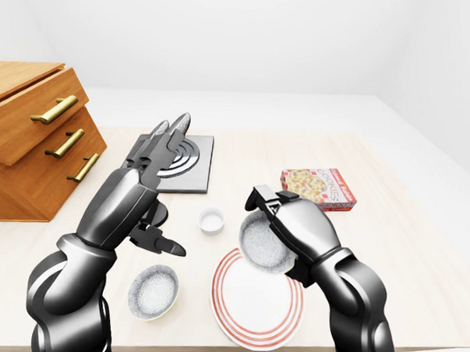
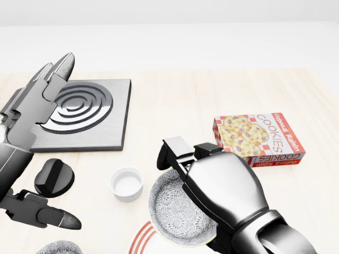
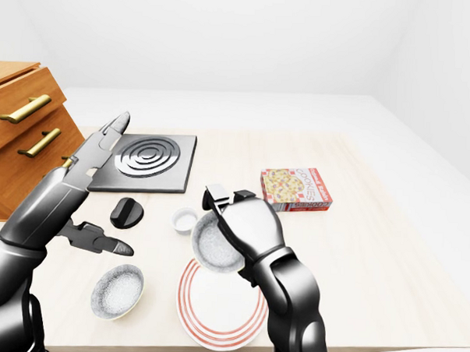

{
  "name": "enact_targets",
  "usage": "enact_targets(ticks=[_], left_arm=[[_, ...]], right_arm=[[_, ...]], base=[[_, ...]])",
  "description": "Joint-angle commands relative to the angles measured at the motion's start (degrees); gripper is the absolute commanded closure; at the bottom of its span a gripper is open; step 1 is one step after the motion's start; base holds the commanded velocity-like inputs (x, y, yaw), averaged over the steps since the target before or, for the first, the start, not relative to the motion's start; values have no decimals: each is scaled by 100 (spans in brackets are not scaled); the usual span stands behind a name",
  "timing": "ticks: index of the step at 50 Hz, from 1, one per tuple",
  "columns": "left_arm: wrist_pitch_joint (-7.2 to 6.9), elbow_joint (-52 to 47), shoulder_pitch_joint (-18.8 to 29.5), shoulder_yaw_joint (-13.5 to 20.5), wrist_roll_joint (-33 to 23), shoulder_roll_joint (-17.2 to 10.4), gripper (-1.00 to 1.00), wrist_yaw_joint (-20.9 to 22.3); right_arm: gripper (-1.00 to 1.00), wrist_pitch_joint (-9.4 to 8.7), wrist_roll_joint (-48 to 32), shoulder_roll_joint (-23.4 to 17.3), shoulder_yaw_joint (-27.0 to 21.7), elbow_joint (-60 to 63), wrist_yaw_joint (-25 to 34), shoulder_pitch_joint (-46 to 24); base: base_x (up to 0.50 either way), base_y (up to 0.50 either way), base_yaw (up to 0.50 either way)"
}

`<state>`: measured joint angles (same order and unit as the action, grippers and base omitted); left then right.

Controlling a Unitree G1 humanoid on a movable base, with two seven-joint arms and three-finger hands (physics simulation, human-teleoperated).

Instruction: Pick the akita bowl next to the plate and place it on the plate.

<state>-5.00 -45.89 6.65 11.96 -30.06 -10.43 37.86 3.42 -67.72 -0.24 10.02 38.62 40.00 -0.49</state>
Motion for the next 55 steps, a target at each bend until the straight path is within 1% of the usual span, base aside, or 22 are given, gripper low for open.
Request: enact_targets(ticks=[1, 2, 11, 16, 20, 22, 24, 35, 42, 45, 47, 51, 53, 55], left_arm=[[0, -2, 7, 1, -2, -5, -100, 6], [0, -11, 16, 1, -5, -7, -100, 12], [0, 19, 2, 8, 11, -2, -100, -6], [0, 33, -8, 15, 27, 1, -100, -18], [0, 50, -20, 21, 39, 2, -100, -30], [0, 39, -16, 22, 35, 0, -100, -23], [0, 27, -12, 11, 24, 0, -100, -19], [0, 25, -10, 13, 23, 1, -100, -16], [0, 19, -1, 4, 15, -1, -100, -13], [0, 41, -29, 9, 32, 14, -100, -37], [0, 27, -14, 5, 23, 4, -100, -22], [0, 30, -9, 3, 20, 2, -100, -23], [0, 10, -10, 7, 18, 3, -100, -13], [0, 21, -20, 11, 24, 6, -100, -22]], right_arm=[[100, -450, 629, -67, 79, -161, 0, 132], [100, -399, 652, -96, 54, -279, 0, 140], [100, -394, 602, -67, 108, -411, 0, 148], [100, -272, 610, -106, 147, -726, -279, 212], [100, -303, 639, -109, 61, -826, -280, 84], [100, -333, 602, -80, 98, -785, -254, 106], [100, -280, 627, -96, 85, -970, -403, 89], [100, -195, 657, -151, -8, -1317, -641, 73], [100, -117, 687, -177, -60, -1853, -989, 20], [100, -148, 724, -178, -69, -1929, -1026, 61], [100, -77, 709, -226, -51, -2111, -1152, 150], [100, -90, 714, -213, -37, -2188, -1178, 137], [100, -67, 752, -238, -76, -2438, -1272, 102], [100, -102, 797, -216, -60, -2417, -1231, 157]], base=[[0, 0, 0], [0, 0, 0], [0, 0, 0], [0, 0, 0], [0, 0, 0], [0, 0, 0], [0, 0, 0], [0, 0, 0], [0, 0, 0], [0, 0, 0], [0, 0, 0], [0, 0, 0], [0, 0, 0], [0, 0, 0]])
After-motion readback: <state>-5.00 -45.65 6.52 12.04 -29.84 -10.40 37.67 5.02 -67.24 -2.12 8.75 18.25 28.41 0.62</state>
